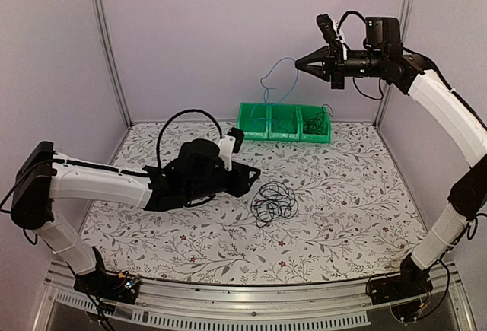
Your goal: Untangle the cables
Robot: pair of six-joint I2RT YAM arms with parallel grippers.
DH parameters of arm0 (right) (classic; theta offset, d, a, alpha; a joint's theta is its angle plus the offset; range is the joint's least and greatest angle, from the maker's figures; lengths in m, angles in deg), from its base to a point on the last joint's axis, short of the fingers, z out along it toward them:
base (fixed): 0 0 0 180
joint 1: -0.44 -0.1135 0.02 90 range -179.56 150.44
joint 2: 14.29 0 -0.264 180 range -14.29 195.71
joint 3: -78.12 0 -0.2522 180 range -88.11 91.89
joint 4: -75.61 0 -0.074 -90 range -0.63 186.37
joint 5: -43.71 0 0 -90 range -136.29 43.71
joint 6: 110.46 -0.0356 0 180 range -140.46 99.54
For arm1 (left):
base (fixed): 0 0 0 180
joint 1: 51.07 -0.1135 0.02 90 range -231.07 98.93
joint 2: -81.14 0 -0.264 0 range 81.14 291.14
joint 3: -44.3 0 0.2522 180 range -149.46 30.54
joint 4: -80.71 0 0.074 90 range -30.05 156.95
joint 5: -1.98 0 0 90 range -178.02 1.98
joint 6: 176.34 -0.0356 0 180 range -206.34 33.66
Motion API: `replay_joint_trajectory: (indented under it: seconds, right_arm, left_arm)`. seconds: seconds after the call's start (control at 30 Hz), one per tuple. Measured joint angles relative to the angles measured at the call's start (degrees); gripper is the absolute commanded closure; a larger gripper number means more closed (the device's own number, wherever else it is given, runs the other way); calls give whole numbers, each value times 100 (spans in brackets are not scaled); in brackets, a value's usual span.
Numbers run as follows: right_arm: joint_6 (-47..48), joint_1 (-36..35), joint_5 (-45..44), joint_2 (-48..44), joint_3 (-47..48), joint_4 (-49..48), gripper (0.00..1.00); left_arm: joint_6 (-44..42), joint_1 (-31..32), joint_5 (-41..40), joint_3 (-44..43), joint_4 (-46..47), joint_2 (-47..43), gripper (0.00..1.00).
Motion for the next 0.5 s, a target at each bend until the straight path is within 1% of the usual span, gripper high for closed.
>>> replay_joint_trajectory:
  seconds: [0.17, 0.3, 0.5]
  right_arm:
    - [101, 96, -417, 420, -282, -516, 100]
    - [98, 186, -704, 750, -511, -1071, 100]
    - [50, 501, -1023, 1611, -376, -1788, 100]
  left_arm:
    - [278, 236, -544, 2, -686, -446, 56]
    - [566, 374, -935, 37, -1060, -859, 56]
    - [938, 603, -1436, 129, -1513, -1480, 56]
